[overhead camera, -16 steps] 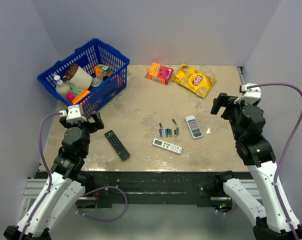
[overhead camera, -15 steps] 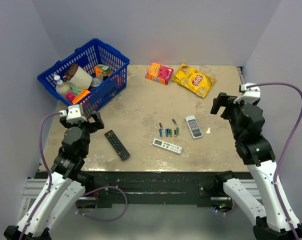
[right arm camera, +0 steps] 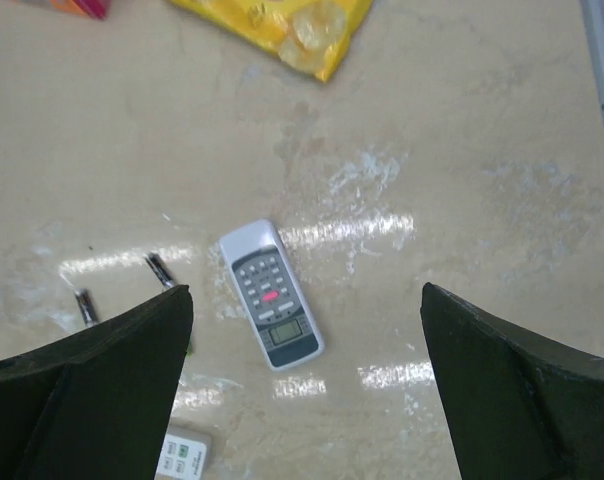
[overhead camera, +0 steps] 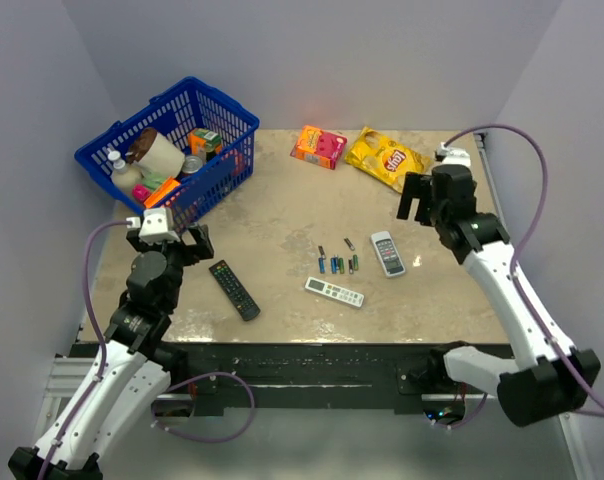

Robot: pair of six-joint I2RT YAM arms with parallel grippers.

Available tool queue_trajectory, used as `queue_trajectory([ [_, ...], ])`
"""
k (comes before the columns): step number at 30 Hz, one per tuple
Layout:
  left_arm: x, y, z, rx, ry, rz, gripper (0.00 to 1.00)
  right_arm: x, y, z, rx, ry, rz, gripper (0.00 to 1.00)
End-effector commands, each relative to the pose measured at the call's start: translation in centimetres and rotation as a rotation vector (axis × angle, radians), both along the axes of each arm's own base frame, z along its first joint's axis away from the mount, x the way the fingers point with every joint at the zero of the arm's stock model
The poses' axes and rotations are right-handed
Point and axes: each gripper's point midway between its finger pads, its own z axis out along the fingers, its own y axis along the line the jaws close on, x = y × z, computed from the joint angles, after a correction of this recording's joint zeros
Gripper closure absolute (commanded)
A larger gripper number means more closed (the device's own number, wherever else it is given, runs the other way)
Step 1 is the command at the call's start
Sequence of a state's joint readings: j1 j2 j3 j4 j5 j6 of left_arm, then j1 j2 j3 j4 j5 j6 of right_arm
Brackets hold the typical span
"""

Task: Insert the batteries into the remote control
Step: Pick up the remote control from the center of the board.

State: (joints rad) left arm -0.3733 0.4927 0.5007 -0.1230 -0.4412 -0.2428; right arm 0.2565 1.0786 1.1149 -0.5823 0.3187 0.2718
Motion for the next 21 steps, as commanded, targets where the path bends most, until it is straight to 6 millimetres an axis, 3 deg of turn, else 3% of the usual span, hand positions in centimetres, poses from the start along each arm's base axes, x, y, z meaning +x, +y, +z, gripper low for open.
queue_trajectory([
  [1, 0.5, -0.7, 1.0, -0.01, -0.046, -0.04, 0.0, -0.7, 0.3, -4.9, -0.007, 0.241, -0.021, 0.02],
  [7, 0.4, -0.8, 1.1, -0.008, -0.049, -0.046, 0.0, 0.3, 0.0, -9.8, -0.017, 0.408, -0.003, 0.03],
  [10, 0.5, -1.1, 0.9, -0.008, -0.039, -0.061, 0.0, 1.3, -0.5, -11.2, -0.009, 0.451, 0.016, 0.1],
  [15, 0.5, -1.4, 0.8, -0.006, -0.031, -0.073, 0.0, 2.6, 1.7, -12.6, 0.043, 0.509, 0.128, 0.17],
  [21, 0.5, -1.4, 0.8, -0.002, -0.028, -0.075, 0.0, 3.3, 3.9, -15.8, 0.06, 0.599, 0.205, 0.19],
])
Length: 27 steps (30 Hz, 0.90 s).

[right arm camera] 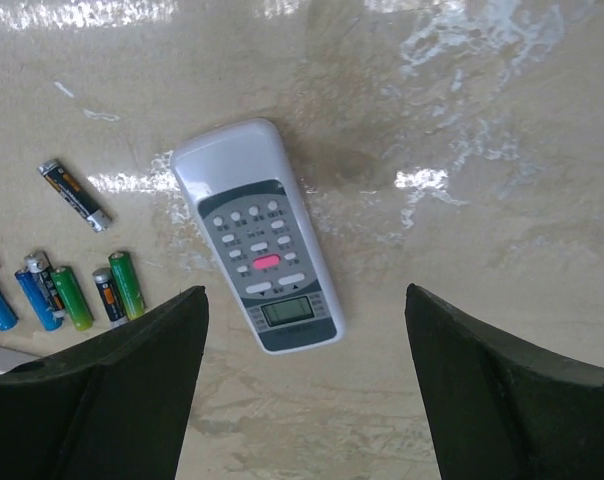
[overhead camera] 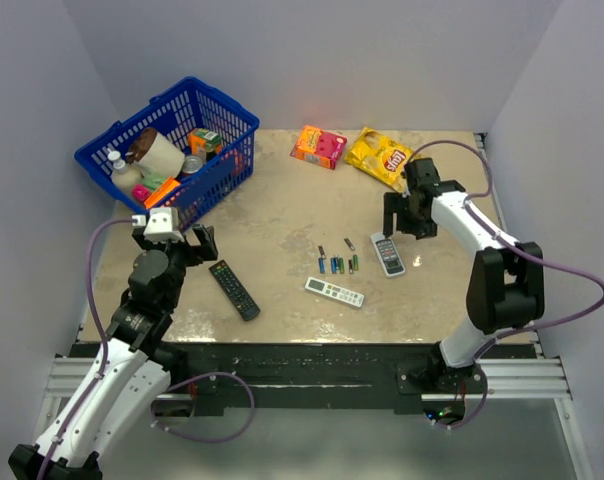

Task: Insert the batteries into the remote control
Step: Pick up the remote control from the center of the board.

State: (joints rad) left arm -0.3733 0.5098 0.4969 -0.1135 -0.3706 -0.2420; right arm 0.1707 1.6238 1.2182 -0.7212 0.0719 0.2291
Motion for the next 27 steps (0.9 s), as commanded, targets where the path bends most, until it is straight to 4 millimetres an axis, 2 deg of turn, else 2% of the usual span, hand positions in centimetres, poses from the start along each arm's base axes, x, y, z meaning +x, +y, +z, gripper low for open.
queue_trajectory([
  [1, 0.3, 0.0, 1.3, -0.001, -0.043, -0.003, 0.0, 1.5, 2.3, -0.2, 0.052, -0.007, 0.081, 0.19],
  [6, 0.3, 0.1, 1.2, 0.003, -0.033, -0.001, 0.0, 2.6, 2.7, -1.9, 0.041, 0.029, 0.099, 0.2],
  [9, 0.3, 0.0, 1.2, 0.004, -0.03, -0.005, 0.0, 2.9, 4.0, -2.5, 0.055, 0.048, 0.146, 0.22],
  [16, 0.3, -0.1, 1.1, 0.005, -0.026, -0.011, 0.0, 2.4, 5.1, -5.5, 0.03, 0.13, 0.19, 0.25],
  [22, 0.4, -0.2, 1.1, 0.006, -0.026, -0.016, 0.0, 1.5, 4.9, -6.9, 0.0, 0.186, 0.205, 0.28],
  [27, 0.5, -0.8, 1.0, 0.009, -0.023, -0.046, 0.0, 1.1, 3.9, -7.4, -0.053, 0.208, 0.19, 0.39],
])
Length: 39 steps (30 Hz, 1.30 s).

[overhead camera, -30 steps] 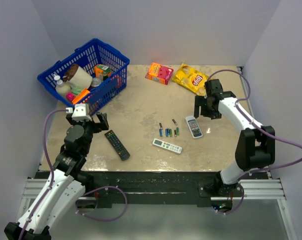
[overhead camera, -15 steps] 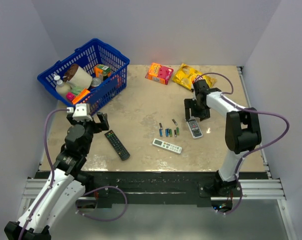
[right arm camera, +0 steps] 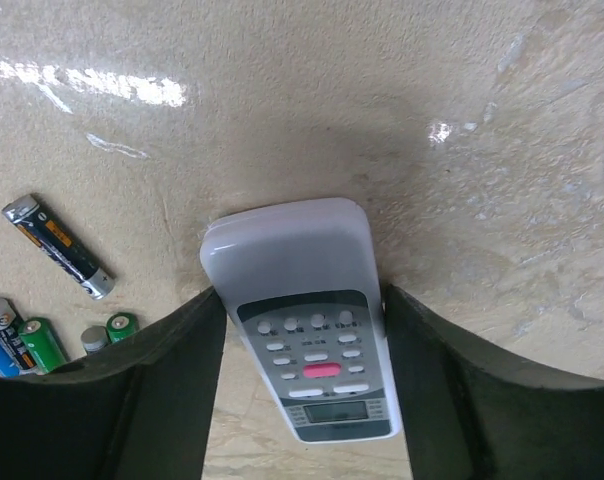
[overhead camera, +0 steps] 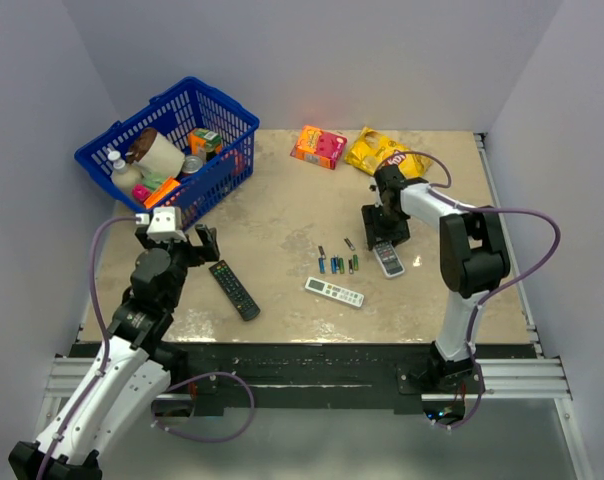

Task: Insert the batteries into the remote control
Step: Pick up the remote control from the center of the board, then adjust the remote control.

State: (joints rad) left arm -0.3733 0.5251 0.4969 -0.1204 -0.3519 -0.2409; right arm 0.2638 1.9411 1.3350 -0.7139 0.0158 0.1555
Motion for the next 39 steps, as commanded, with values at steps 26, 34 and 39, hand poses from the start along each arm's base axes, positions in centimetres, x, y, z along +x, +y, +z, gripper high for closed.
queue_trajectory([
  [26, -3.4, -19.7, 8.4, -0.12, -0.213, -1.117, 0.0, -3.0, 10.8, 26.2, 0.685, -0.707, 0.418, 0.76],
  [34, -5.0, -24.3, 11.5, -0.212, -0.277, -1.321, 0.0, -9.7, 14.3, 34.1, 0.998, -0.867, 0.683, 0.76],
  [39, -6.3, -26.7, 12.3, -0.302, -0.298, -1.403, 0.0, -11.8, 14.4, 36.5, 1.074, -0.915, 0.744, 0.76],
])
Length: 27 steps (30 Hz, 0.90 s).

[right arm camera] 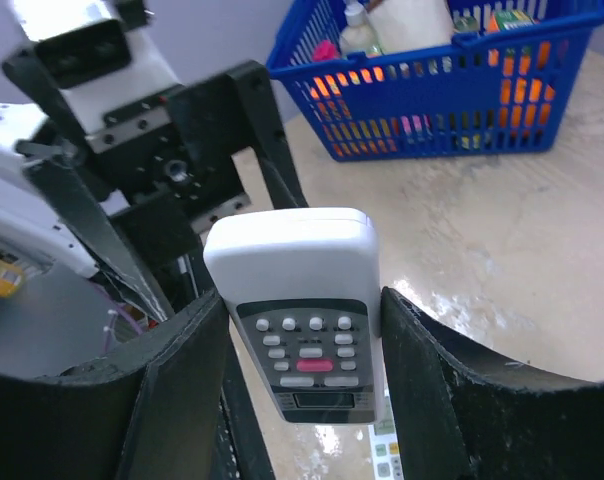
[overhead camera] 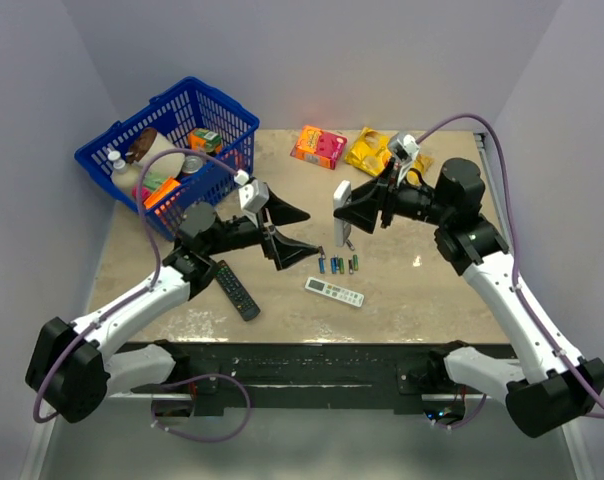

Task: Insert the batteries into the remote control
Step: Adjust the remote control.

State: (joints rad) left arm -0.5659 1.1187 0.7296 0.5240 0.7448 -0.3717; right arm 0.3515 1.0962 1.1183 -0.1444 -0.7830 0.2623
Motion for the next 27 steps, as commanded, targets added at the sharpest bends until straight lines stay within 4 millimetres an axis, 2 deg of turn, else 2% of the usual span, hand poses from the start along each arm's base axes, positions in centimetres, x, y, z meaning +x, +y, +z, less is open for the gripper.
queue_trajectory([
  [1, -2.1, -2.3, 4.8, -0.142, -0.096, -0.119, 0.0, -3.0, 0.7, 3.8, 0.107, -0.104, 0.128, 0.76],
  [5, -3.1, -4.4, 5.8, -0.172, -0.105, -0.167, 0.0, -4.3, 0.8, 4.9, 0.136, -0.125, 0.162, 0.76],
  [6, -3.0, -4.8, 5.3, -0.171, -0.08, -0.173, 0.0, -4.5, 0.8, 5.0, 0.138, -0.129, 0.167, 0.76],
  [11, -3.4, -5.4, 6.5, -0.229, -0.086, -0.205, 0.0, -5.5, 0.7, 5.6, 0.156, -0.14, 0.185, 0.77],
  [18, -3.9, -6.9, 5.5, -0.208, -0.058, -0.259, 0.03, -6.4, 0.5, 6.1, 0.17, -0.155, 0.19, 0.77],
  [21, -4.2, -7.2, 5.3, -0.204, -0.049, -0.282, 0.1, -6.7, 0.5, 6.0, 0.174, -0.155, 0.198, 0.77],
  [26, -4.1, -7.0, 5.5, -0.201, -0.067, -0.266, 0.33, -6.9, 0.5, 5.6, 0.17, -0.149, 0.208, 0.77],
  [27, -4.1, -7.0, 5.4, -0.194, -0.069, -0.263, 0.41, -6.9, 0.5, 5.5, 0.169, -0.147, 0.211, 0.77],
])
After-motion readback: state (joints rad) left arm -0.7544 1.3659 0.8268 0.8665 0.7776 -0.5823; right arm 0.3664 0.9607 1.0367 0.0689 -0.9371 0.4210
